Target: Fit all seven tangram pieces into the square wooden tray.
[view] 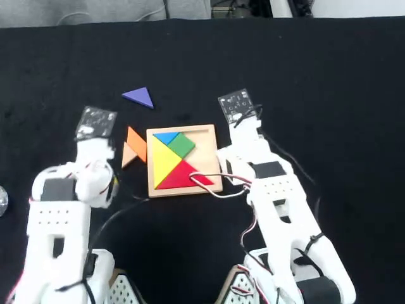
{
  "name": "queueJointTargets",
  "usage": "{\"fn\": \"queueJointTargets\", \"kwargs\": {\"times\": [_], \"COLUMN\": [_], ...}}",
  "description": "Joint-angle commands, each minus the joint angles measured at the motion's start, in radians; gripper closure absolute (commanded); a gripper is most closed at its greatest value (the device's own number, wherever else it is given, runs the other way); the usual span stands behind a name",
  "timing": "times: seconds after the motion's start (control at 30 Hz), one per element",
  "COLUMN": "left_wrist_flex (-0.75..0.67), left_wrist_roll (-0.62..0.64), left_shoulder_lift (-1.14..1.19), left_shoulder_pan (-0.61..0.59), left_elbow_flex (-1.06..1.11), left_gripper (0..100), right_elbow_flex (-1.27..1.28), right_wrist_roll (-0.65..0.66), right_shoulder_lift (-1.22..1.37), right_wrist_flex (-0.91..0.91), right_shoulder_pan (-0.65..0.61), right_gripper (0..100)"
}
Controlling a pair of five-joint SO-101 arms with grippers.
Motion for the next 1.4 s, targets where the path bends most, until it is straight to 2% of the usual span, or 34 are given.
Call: {"fn": "queueJointTargets", "kwargs": {"times": [0.0, 0.23, 0.57, 0.77, 1.03, 1.2, 1.37], "left_wrist_flex": [0.032, 0.034, -0.172, -0.199, -0.23, -0.229, -0.229], "left_wrist_roll": [0.021, 0.064, 0.089, 0.083, 0.075, -0.04, -0.078], "left_shoulder_lift": [0.213, 0.609, 0.789, 0.916, 1.037, 1.045, 1.045], "left_shoulder_pan": [0.015, 0.094, 0.099, 0.096, -0.036, -0.107, -0.186], "left_elbow_flex": [-0.209, -0.417, -0.458, -0.476, -0.59, -0.605, -0.641], "left_gripper": [84, 84, 84, 84, 84, 84, 84], "right_elbow_flex": [-0.005, -0.002, -0.001, -0.031, -0.048, -0.048, -0.048], "right_wrist_roll": [-0.005, -0.005, -0.003, -0.003, -0.003, -0.003, -0.003], "right_shoulder_lift": [0.047, 0.064, 0.105, 0.165, 0.193, 0.194, 0.194], "right_wrist_flex": [-0.02, -0.06, -0.11, -0.115, -0.112, -0.115, -0.117], "right_shoulder_pan": [0.008, 0.012, 0.012, 0.012, 0.012, 0.012, 0.012], "right_gripper": [98.7, 98.7, 98.7, 98.7, 98.7, 98.7, 98.7]}}
